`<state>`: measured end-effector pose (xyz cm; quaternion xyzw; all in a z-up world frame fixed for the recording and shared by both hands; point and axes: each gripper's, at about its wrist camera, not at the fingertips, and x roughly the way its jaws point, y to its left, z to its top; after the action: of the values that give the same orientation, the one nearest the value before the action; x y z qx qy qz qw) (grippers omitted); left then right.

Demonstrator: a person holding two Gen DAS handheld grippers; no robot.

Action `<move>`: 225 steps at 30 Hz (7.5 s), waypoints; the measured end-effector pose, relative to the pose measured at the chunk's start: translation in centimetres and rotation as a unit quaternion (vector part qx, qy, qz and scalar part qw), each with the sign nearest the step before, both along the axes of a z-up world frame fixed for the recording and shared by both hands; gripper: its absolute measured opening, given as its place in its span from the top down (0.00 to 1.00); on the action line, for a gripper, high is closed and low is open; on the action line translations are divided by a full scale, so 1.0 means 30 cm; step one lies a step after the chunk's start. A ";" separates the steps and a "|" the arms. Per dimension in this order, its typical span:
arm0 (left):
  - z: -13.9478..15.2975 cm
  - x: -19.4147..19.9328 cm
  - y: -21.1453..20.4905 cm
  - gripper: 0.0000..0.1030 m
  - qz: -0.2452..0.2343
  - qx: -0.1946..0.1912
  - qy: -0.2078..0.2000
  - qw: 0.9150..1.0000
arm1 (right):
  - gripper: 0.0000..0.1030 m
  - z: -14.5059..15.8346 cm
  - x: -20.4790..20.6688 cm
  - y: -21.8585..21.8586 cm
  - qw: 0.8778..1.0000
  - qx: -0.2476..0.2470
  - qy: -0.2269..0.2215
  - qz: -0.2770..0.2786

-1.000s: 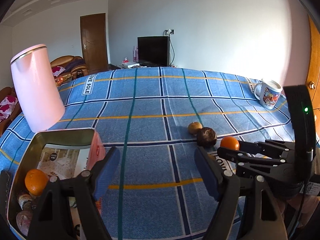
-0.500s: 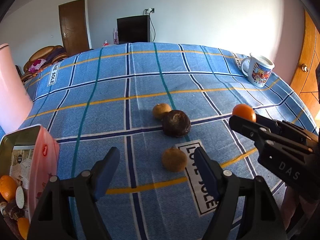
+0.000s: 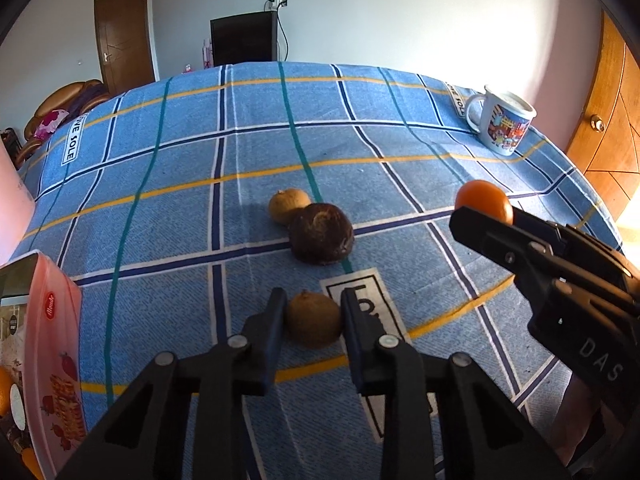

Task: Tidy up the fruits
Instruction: 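Grasp an orange with the right gripper while the left gripper grasps the brown fuzzy fruit, then carry the orange and the brown fuzzy fruit over the tin with both grippers, then open both grippers to drop the orange and fuzzy fruit into the tin, then grasp the dark brown mangosteen with the right gripper while the left gripper grasps the small tan fruit, then carry the mangosteen and the small tan fruit over the tin with both grippers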

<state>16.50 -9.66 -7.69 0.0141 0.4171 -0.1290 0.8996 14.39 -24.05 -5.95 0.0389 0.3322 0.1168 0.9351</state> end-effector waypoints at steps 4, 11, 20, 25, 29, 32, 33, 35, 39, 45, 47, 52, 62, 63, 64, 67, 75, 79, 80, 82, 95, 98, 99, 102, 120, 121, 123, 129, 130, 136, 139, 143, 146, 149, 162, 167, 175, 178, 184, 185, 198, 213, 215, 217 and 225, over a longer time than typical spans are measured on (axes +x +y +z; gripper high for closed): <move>0.029 -0.024 0.014 0.72 0.011 -0.004 -0.030 0.999 | 0.64 0.012 -0.017 -0.001 1.000 0.002 -0.016 0.005; 0.060 -0.051 0.017 0.72 0.024 0.006 -0.070 0.997 | 0.64 0.031 -0.044 0.006 0.999 0.004 -0.041 0.015; 0.094 -0.096 0.038 0.72 0.047 0.006 -0.119 0.992 | 0.64 0.048 -0.072 0.003 0.997 0.008 -0.070 0.017; 0.110 -0.125 0.044 0.72 0.054 0.008 -0.144 0.988 | 0.64 0.062 -0.099 0.008 0.995 0.004 -0.094 0.017; 0.120 -0.142 0.043 0.72 0.059 0.011 -0.159 0.985 | 0.64 0.072 -0.117 0.013 0.994 -0.001 -0.110 0.018; 0.126 -0.155 0.045 0.72 0.063 0.012 -0.171 0.983 | 0.64 0.078 -0.133 0.015 0.992 -0.002 -0.123 0.019; 0.128 -0.160 0.046 0.72 0.064 0.012 -0.175 0.982 | 0.64 0.081 -0.137 0.017 0.992 -0.002 -0.126 0.019; 0.132 -0.168 0.048 0.72 0.066 0.012 -0.182 0.981 | 0.64 0.086 -0.147 0.017 0.991 -0.003 -0.135 0.018; 0.141 -0.186 0.047 0.72 0.070 0.012 -0.199 0.977 | 0.64 0.095 -0.169 0.019 0.988 -0.006 -0.155 0.018; 0.150 -0.214 0.054 0.72 0.074 0.011 -0.218 0.973 | 0.64 0.107 -0.202 0.041 0.983 -0.023 -0.183 0.017; 0.151 -0.220 0.057 0.72 0.074 0.009 -0.222 0.972 | 0.64 0.109 -0.210 0.043 0.981 -0.026 -0.189 0.017; 0.152 -0.227 0.075 0.72 0.073 0.000 -0.217 0.973 | 0.64 0.110 -0.208 0.047 0.982 -0.026 -0.186 0.018; 0.149 -0.244 0.189 0.72 0.096 -0.012 -0.211 0.973 | 0.64 0.125 -0.220 0.194 0.982 -0.031 -0.177 0.065; 0.150 -0.246 0.201 0.72 0.098 -0.014 -0.210 0.973 | 0.64 0.128 -0.221 0.209 0.981 -0.033 -0.177 0.069; 0.152 -0.250 0.212 0.72 0.100 -0.016 -0.211 0.972 | 0.64 0.130 -0.220 0.223 0.981 -0.035 -0.177 0.072; 0.159 -0.267 0.249 0.72 0.107 -0.020 -0.215 0.971 | 0.64 0.137 -0.218 0.262 0.980 -0.041 -0.178 0.078; 0.169 -0.290 0.358 0.72 0.135 -0.021 -0.211 0.968 | 0.64 0.161 -0.214 0.363 0.976 -0.051 -0.183 0.103; 0.168 -0.297 0.408 0.72 0.146 -0.021 -0.205 0.968 | 0.64 0.167 -0.212 0.423 0.975 -0.049 -0.180 0.123; 0.169 -0.299 0.420 0.72 0.148 -0.021 -0.204 0.967 | 0.64 0.168 -0.210 0.438 0.975 -0.047 -0.177 0.128; 0.170 -0.300 0.442 0.72 0.154 -0.018 -0.203 0.967 | 0.64 0.171 -0.202 0.469 0.974 -0.042 -0.173 0.138; 0.164 -0.300 0.599 0.72 0.192 -0.024 -0.179 0.965 | 0.64 0.154 -0.170 0.647 0.970 -0.048 -0.149 0.186; 0.174 -0.297 0.653 0.72 0.206 -0.030 -0.177 0.962 | 0.64 0.146 -0.161 0.689 0.969 -0.052 -0.142 0.196; 0.177 -0.293 0.675 0.72 0.210 -0.035 -0.174 0.961 | 0.64 0.143 -0.159 0.703 0.968 -0.054 -0.140 0.200; 0.176 -0.275 0.737 0.72 0.221 -0.050 -0.159 0.961 | 0.64 0.130 -0.146 0.746 0.968 -0.056 -0.127 0.212; 0.131 -0.210 0.824 0.69 0.243 -0.031 -0.110 0.963 | 0.61 -0.015 -0.050 0.952 0.957 -0.088 -0.002 0.277; 0.136 -0.214 0.821 0.63 0.244 -0.032 -0.111 0.963 | 0.51 -0.015 -0.047 0.945 0.956 -0.085 0.000 0.279; 0.152 -0.221 0.801 0.54 0.242 -0.032 -0.117 0.963 | 0.43 0.003 -0.054 0.920 0.956 -0.077 -0.005 0.282; 0.229 -0.222 0.657 0.35 0.206 -0.037 -0.143 0.967 | 0.42 0.076 -0.061 0.747 0.961 -0.093 -0.035 0.258; 0.238 -0.218 0.622 0.33 0.199 -0.038 -0.147 0.968 | 0.42 0.085 -0.046 0.700 0.964 -0.098 -0.039 0.244; 0.245 -0.155 0.410 0.33 0.141 -0.021 -0.140 0.980 | 0.42 0.064 0.112 0.421 0.986 -0.124 -0.010 0.113; 0.221 -0.108 0.334 0.33 0.122 -0.010 -0.126 0.984 | 0.42 0.013 0.175 0.342 0.989 -0.114 0.028 0.088; 0.185 -0.055 0.281 0.33 0.111 -0.006 -0.104 0.988 | 0.42 -0.030 0.202 0.298 0.989 -0.095 0.061 0.092; 0.167 -0.027 0.260 0.33 0.110 -0.004 -0.093 0.990 | 0.42 -0.051 0.217 0.303 0.987 -0.093 0.076 0.103; 0.156 -0.006 0.248 0.33 0.111 -0.002 -0.086 0.990 | 0.44 -0.076 0.231 0.298 0.986 -0.098 0.086 0.101; 0.082 0.145 0.081 0.33 0.070 0.014 -0.031 0.997 | 0.60 -0.061 0.215 0.028 0.996 -0.058 0.073 -0.001; 0.047 0.212 0.012 0.33 0.051 0.028 -0.006 0.998 | 0.60 -0.051 0.219 -0.023 0.996 -0.052 0.071 -0.021; -0.011 0.270 -0.022 0.51 0.032 0.025 0.028 0.999 | 0.60 -0.048 0.208 -0.005 0.996 -0.053 0.069 -0.012; -0.016 0.268 -0.026 0.55 0.029 0.031 0.020 0.999 | 0.60 -0.051 0.212 0.011 0.996 -0.055 0.068 -0.006; -0.012 0.247 -0.015 0.72 0.021 0.024 0.013 0.999 | 0.60 -0.051 0.214 0.018 0.997 -0.049 0.065 0.001; -0.011 0.242 -0.013 0.72 0.020 0.022 0.012 0.999 | 0.60 -0.050 0.212 0.020 0.997 -0.048 0.063 0.003; 0.035 0.157 0.002 0.72 0.029 0.014 -0.039 0.999 | 0.60 -0.022 0.178 0.040 0.999 -0.045 0.029 0.005; 0.079 0.063 0.003 0.72 0.049 0.021 -0.098 0.994 | 0.60 0.034 0.103 0.022 0.998 -0.034 -0.042 -0.019; 0.084 0.051 0.005 0.72 0.050 0.020 -0.105 0.993 | 0.60 0.042 0.089 0.027 0.997 -0.040 -0.055 -0.022; 0.090 0.037 0.007 0.72 0.053 0.019 -0.114 0.992 | 0.60 0.050 0.077 0.028 0.997 -0.043 -0.067 -0.024; 0.110 -0.008 0.032 0.72 0.064 0.007 -0.141 0.988 | 0.60 0.073 0.034 0.034 0.992 -0.054 -0.107 -0.034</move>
<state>16.26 -8.70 -4.40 0.0111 0.2868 -0.0647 0.9557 15.42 -23.03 -3.75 -0.0126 0.2344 0.0701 0.9695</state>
